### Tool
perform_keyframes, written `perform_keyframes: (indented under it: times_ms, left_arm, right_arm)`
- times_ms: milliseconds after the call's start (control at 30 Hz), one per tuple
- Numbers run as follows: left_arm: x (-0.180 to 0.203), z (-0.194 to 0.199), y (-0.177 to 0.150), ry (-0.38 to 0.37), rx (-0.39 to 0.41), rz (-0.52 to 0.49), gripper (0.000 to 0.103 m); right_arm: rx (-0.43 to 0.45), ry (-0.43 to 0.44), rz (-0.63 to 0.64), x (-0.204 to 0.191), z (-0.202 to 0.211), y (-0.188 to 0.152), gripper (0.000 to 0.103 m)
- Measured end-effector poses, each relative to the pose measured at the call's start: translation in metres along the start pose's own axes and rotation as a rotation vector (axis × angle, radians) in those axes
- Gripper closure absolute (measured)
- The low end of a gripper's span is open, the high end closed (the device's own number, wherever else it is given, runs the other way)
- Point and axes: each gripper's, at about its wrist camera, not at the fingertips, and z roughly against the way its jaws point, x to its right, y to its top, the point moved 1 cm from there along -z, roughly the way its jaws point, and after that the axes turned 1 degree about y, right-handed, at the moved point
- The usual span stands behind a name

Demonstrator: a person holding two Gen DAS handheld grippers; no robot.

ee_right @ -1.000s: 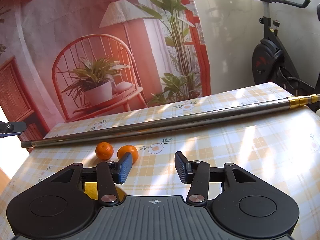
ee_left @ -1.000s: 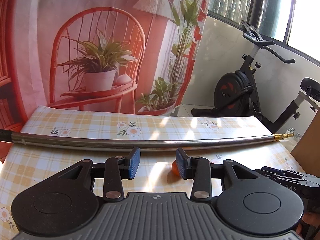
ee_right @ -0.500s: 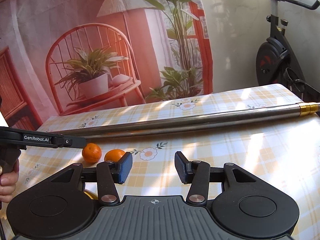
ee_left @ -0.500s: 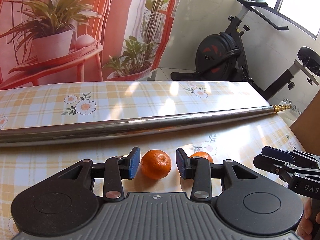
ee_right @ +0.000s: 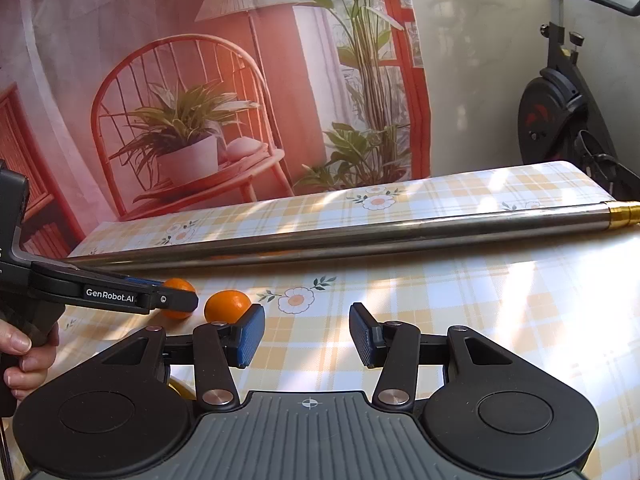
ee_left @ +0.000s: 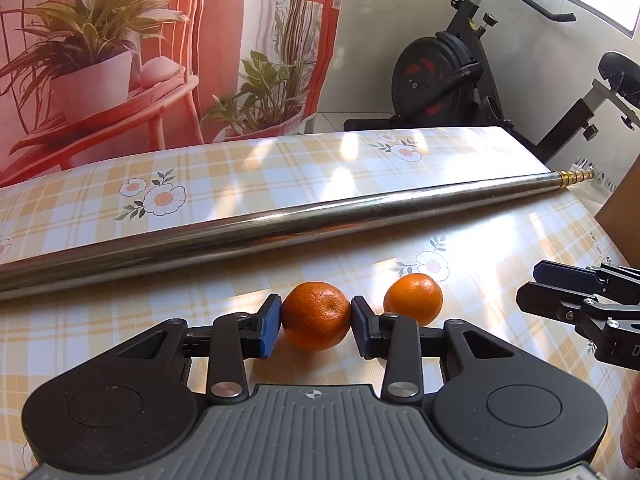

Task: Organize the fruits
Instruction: 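Grasp a tangerine with the left tool while the right tool approaches the other tangerine, then grasp the other tangerine with the right tool while the left tool holds its tangerine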

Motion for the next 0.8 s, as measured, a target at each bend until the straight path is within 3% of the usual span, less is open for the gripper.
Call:
perform_keyframes:
  times_ms: [367,533,800]
  left_arm:
    - [-0.013,0.062,-0.012,0.050,0.114,0.071,0.063]
    - [-0.025,0.075,-0.023,0.059,0.123,0.111,0.063]
    - [-0.026,0.078,-0.032,0.064,0.119,0.094,0.063]
  right_arm:
    - [-0.056,0.070,0.048,-0.026,-0.028,0.024,0.059]
    - [-0.123,0.083,0.055,-0.042,-0.052,0.034,0.059]
    - [-0.210,0.066,0.047,-0.063,-0.076,0.033,0.059]
